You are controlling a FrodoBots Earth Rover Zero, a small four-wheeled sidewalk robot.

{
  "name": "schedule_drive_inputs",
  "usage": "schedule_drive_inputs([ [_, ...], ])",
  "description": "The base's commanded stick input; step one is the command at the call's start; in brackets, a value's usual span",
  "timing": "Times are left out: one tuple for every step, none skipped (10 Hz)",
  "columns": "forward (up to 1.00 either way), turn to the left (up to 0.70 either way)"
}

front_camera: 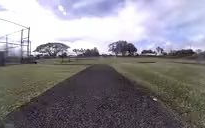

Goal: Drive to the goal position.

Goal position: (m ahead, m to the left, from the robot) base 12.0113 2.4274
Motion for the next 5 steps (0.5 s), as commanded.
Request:
schedule_drive_inputs([
  [0.50,0.00],
  [0.50,0.00],
  [0.50,0.00],
  [0.50,0.00],
  [0.50,0.00],
])
